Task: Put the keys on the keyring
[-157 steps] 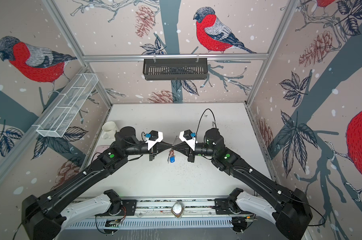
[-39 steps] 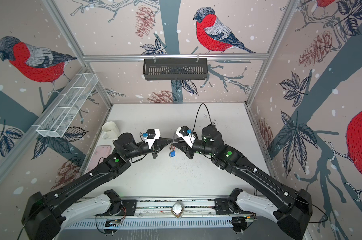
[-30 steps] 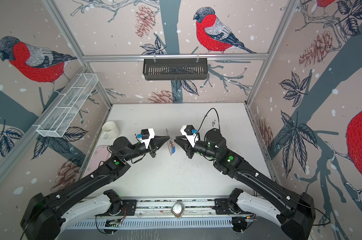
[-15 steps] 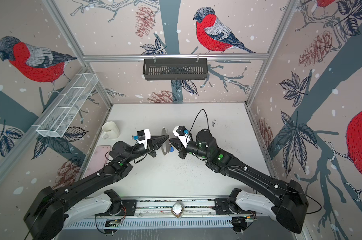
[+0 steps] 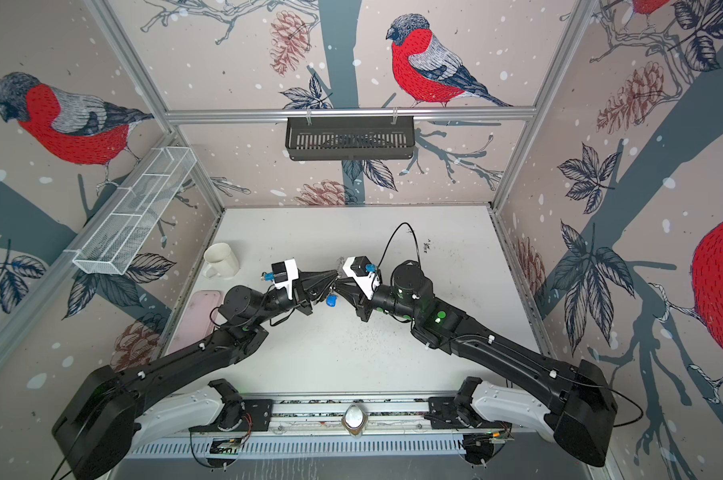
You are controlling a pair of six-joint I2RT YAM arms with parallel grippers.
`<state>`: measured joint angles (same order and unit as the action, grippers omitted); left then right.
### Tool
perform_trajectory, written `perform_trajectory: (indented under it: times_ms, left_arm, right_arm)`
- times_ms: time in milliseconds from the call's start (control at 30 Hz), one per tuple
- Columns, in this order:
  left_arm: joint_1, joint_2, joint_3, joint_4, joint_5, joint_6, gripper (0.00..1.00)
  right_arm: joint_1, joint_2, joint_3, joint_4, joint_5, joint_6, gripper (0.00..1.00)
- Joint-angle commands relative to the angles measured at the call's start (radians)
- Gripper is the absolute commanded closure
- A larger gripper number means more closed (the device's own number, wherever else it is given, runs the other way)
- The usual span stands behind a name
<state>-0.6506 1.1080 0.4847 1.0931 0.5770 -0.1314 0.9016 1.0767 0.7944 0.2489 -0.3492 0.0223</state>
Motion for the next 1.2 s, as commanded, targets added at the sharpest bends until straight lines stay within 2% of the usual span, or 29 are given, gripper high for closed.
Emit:
perform_trajectory:
  times_ms: [0,167,433,533,733,1167]
  left_arm:
    - [0.001,0.005,0.000,0.073,0.030,-0.029,1.00]
    - [0.003,-0.004,-0.003,0.088,0.034,-0.035,1.00]
    - [0.006,-0.007,-0.011,0.104,0.051,-0.042,1.00]
    - [0.012,-0.008,-0.016,0.110,0.059,-0.044,1.00]
    - [0.019,-0.010,-0.016,0.117,0.091,-0.057,1.00]
    - [0.019,-0.013,-0.016,0.117,0.134,-0.067,1.00]
  right_arm:
    - [0.000,-0.014,0.008,-0.003,0.062,-0.029,0.80]
    - [0.000,-0.030,0.005,-0.055,0.132,-0.057,0.79]
    - [-0.001,-0.084,-0.013,-0.066,0.168,-0.065,0.77]
    - [-0.005,-0.111,-0.021,-0.056,0.156,-0.070,0.86]
    - [-0.012,-0.139,-0.023,-0.045,0.132,-0.078,0.87]
    - [-0.012,-0.084,0.018,-0.066,0.017,-0.114,0.92]
